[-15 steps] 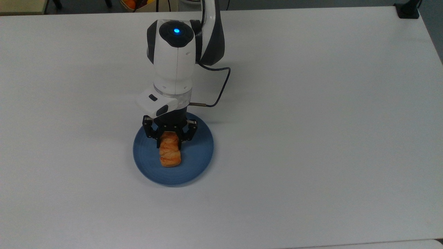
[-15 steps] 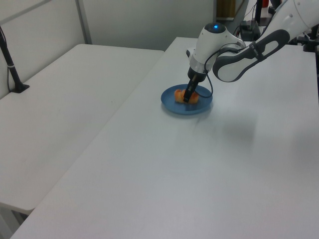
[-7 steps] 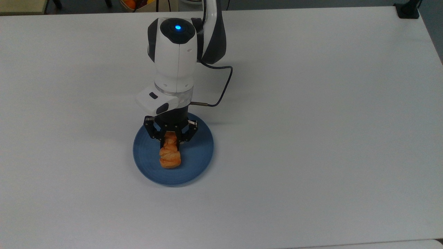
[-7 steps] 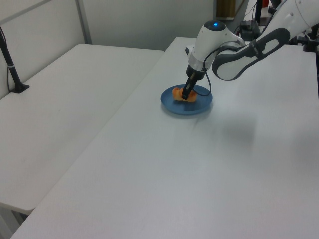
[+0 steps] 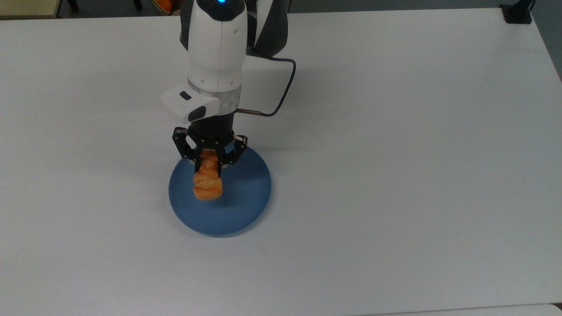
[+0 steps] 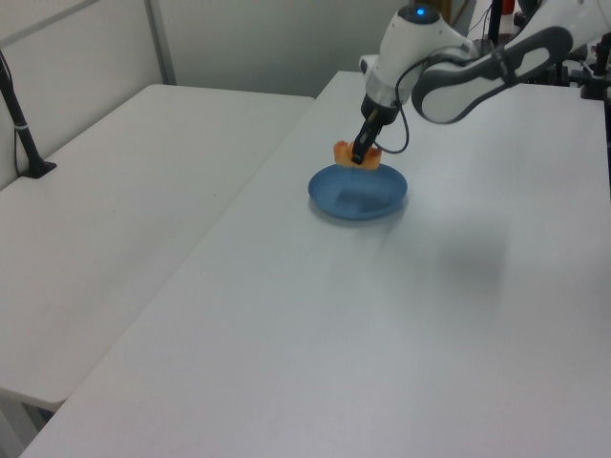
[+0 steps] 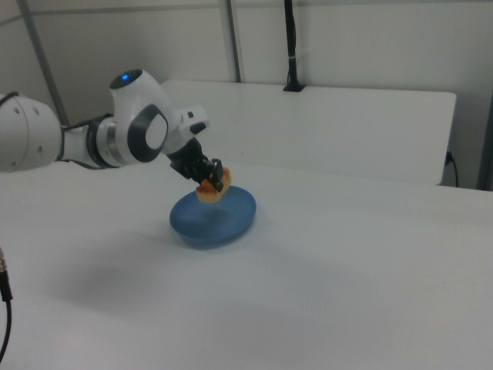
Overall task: Put the bread on the table
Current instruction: 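Lift the bread roll off the plate and carry it away from the plate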
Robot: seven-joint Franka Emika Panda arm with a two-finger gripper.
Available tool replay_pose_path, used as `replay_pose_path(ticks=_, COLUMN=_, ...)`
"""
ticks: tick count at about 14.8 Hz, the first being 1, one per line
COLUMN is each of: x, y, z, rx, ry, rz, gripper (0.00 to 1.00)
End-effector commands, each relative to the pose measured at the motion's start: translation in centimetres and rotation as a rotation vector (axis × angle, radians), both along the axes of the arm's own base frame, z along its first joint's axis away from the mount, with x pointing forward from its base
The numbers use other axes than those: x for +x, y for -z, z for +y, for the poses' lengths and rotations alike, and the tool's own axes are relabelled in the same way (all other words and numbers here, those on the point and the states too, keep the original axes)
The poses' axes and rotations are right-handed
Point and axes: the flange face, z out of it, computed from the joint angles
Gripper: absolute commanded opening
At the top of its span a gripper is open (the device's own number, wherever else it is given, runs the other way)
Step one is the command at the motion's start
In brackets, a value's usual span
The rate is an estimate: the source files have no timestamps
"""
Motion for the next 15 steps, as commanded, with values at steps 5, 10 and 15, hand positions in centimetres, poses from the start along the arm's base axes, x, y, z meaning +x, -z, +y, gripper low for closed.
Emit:
replay_pose_path(ticks=5, x=-6.0, y=-10.2, z=-1.4, rx=0.051, ry=0.035, rz=0.087, gripper=0.42)
replay_pose_path(ticks=10, x=-10.9, y=-12.9, z=-4.5, rx=0.067, ry=-0.053, rz=0.131, gripper=0.42)
replay_pose_path(ticks=15, x=-13.8, y=-13.8, z=-11.7, rx=0.065, ry=-0.162, rz=0.221, gripper=0.42)
